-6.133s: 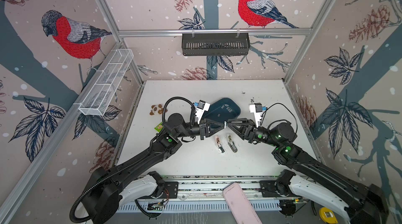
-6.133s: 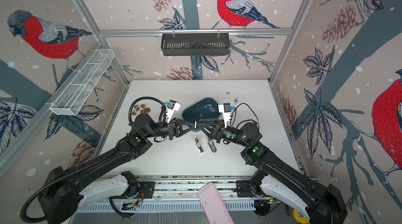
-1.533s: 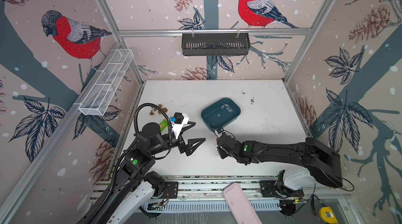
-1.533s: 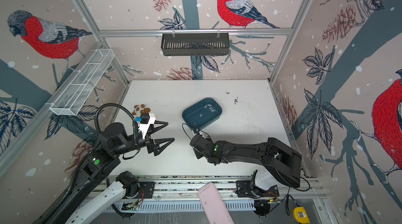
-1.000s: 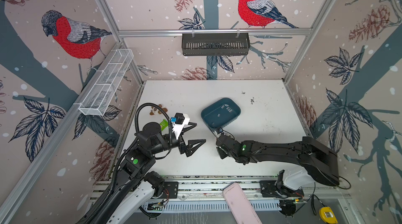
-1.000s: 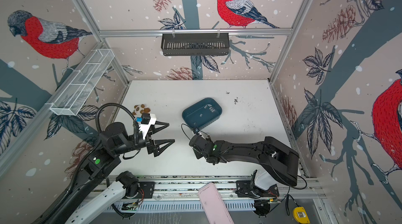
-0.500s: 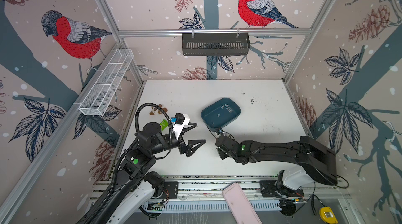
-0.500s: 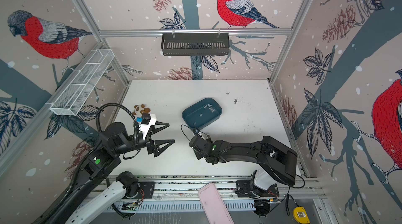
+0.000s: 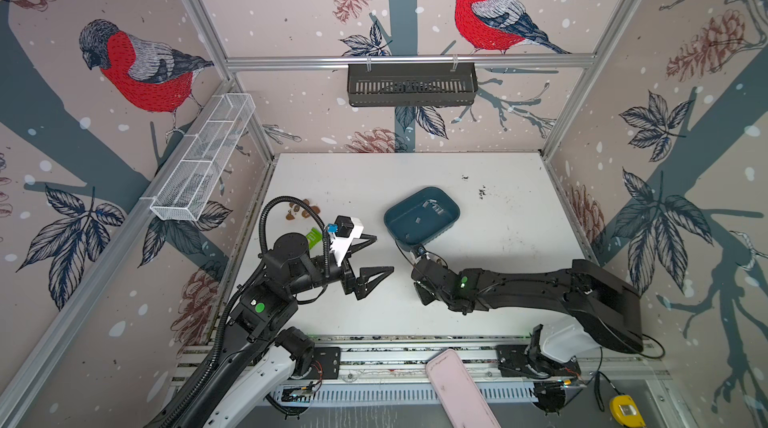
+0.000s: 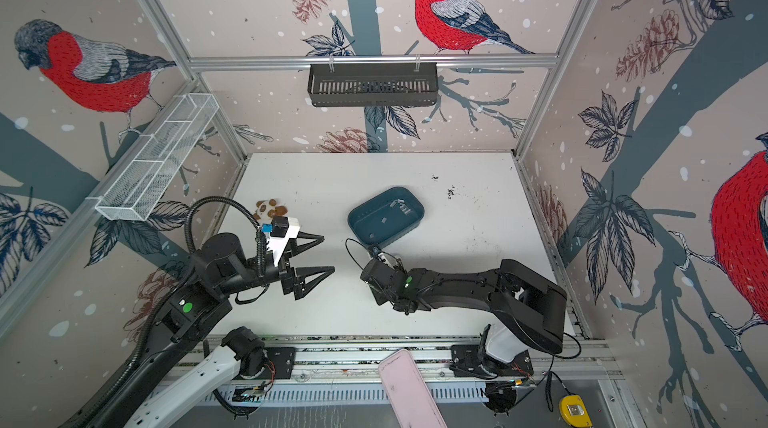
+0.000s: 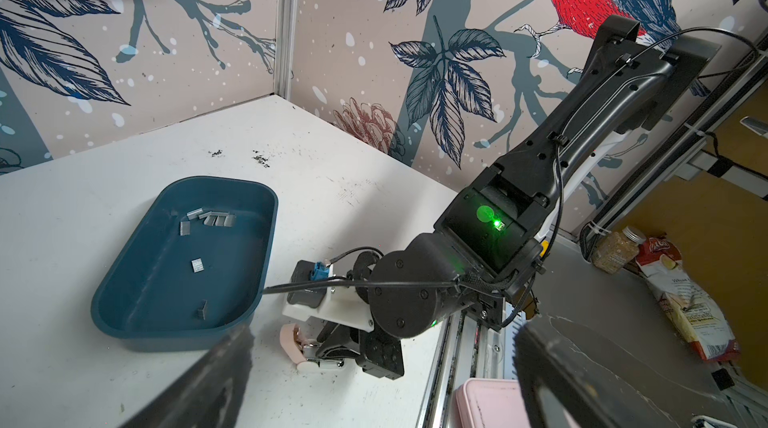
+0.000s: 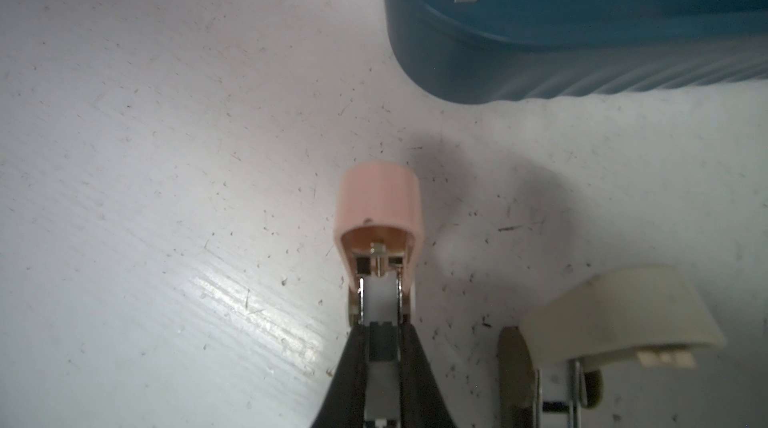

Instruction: Load the staples into the stapler

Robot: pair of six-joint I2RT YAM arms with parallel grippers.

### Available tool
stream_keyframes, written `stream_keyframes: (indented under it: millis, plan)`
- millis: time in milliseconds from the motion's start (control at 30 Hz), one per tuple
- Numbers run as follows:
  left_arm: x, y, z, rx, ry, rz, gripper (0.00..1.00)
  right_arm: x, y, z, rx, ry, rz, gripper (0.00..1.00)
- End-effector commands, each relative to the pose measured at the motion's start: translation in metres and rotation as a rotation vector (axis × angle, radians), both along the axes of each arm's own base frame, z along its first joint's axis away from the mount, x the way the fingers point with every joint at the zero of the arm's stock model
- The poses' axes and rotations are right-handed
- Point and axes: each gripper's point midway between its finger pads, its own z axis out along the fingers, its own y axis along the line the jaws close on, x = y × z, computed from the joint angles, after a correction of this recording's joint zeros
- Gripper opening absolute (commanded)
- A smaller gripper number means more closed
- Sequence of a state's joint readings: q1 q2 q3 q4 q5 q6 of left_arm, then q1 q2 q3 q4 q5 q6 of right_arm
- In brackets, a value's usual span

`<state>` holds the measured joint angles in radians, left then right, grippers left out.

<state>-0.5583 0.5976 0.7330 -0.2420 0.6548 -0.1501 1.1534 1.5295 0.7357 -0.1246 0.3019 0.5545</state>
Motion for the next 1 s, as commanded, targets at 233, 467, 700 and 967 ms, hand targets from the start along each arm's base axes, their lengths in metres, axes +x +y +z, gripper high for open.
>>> stream_keyframes:
  millis: [233,467,700,967]
  plan:
    - [-0.0020,-0.0027,0.0093,-0.019,-0.049,-0.028,0.97,0.0018,0.0042,0.0010,0.026,-0.001,-0.012,0.13]
    - [-0.0016,-0.0024,0.0089,-0.019,-0.048,-0.027,0.97,0.0025,0.0018,-0.0019,0.009,-0.002,-0.020,0.13]
    - [-0.0016,-0.0026,0.0086,-0.018,-0.047,-0.028,0.97,0.0030,0.0020,0.0012,0.016,-0.007,-0.021,0.13]
    - [-0.0021,-0.0029,0.0086,-0.018,-0.046,-0.031,0.97,0.0040,0.0006,0.0053,0.021,-0.013,-0.024,0.13]
